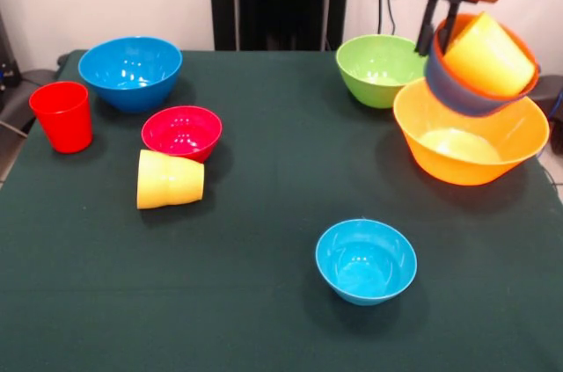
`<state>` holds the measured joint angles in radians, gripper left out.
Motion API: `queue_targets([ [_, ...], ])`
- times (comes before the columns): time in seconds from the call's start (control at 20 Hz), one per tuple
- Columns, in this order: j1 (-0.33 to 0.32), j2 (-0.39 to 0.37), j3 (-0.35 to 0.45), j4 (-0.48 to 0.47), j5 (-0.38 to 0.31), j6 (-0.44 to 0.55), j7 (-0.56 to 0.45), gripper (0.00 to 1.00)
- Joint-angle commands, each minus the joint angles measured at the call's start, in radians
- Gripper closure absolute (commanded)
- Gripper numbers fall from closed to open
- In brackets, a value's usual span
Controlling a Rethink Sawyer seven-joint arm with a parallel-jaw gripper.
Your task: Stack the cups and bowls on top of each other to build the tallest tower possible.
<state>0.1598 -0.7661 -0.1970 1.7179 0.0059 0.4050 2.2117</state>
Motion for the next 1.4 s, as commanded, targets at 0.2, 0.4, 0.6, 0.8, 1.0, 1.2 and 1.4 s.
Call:
queue_targets([
  [0.2, 0.052, 0.159, -0.025, 0.064, 0.058, -0.145, 0.242, 1.0],
  [0.4, 0.09, 0.19, -0.045, 0.057, 0.091, -0.165, 0.259, 1.0],
  [0.6, 0.144, 0.209, -0.072, 0.035, 0.135, -0.141, 0.291, 1.0],
  [0.8, 0.194, 0.23, -0.096, 0.02, 0.18, -0.126, 0.318, 1.0],
  [1.0, 0.196, 0.232, -0.098, 0.023, 0.2, -0.13, 0.306, 1.0],
  [1.2, 0.2, 0.222, -0.102, 0.035, 0.212, -0.132, 0.297, 1.0],
  [1.4, 0.203, 0.211, -0.104, 0.045, 0.221, -0.128, 0.293, 1.0],
])
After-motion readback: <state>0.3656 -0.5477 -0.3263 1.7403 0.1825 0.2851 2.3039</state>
